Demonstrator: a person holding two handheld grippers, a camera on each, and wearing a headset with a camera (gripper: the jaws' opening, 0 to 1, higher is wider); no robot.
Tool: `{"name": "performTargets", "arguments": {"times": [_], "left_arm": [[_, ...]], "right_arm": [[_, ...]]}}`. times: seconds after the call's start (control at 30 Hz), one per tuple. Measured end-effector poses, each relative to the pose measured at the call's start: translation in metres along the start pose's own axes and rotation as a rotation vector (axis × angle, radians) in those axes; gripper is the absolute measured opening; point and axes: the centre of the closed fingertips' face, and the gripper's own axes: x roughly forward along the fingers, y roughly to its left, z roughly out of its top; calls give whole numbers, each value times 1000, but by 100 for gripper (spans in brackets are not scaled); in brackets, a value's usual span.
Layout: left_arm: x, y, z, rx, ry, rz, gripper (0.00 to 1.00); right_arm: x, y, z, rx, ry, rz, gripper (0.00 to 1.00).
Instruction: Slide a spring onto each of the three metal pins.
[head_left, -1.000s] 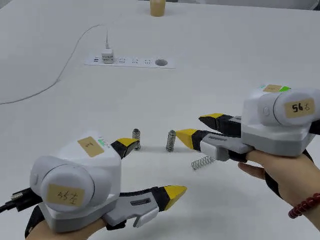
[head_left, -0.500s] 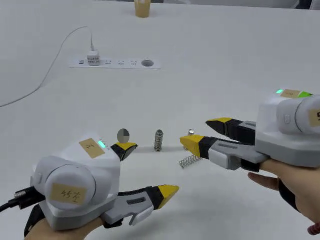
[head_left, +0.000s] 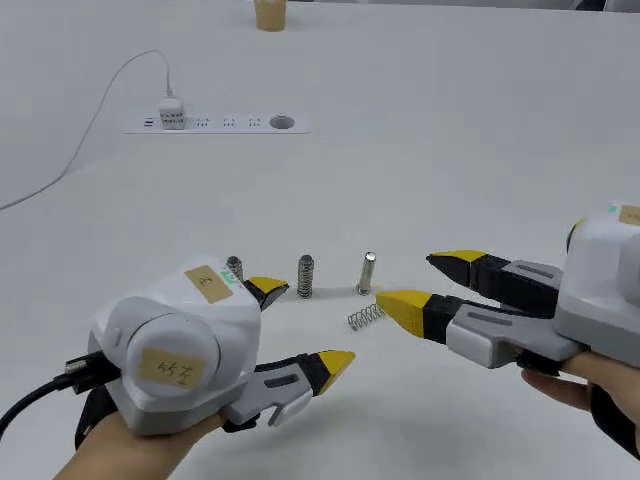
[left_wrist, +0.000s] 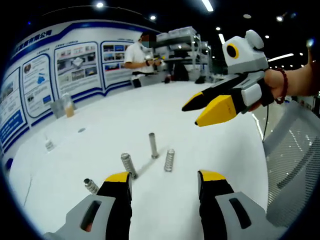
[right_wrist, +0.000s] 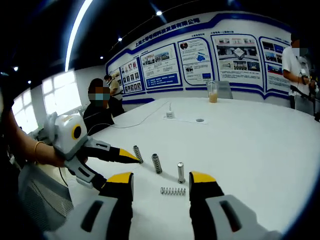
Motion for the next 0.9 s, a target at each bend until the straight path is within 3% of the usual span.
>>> {"name": "performTargets", "arguments": {"times": [0.47, 0.9], "left_arm": [[31, -4, -1, 27, -3, -41, 42], [56, -6, -8, 36, 29, -64, 32]], "right_arm": [[-18, -3, -13, 20, -13, 7, 49], [-30, -12, -28, 11, 12, -25, 53]]}}
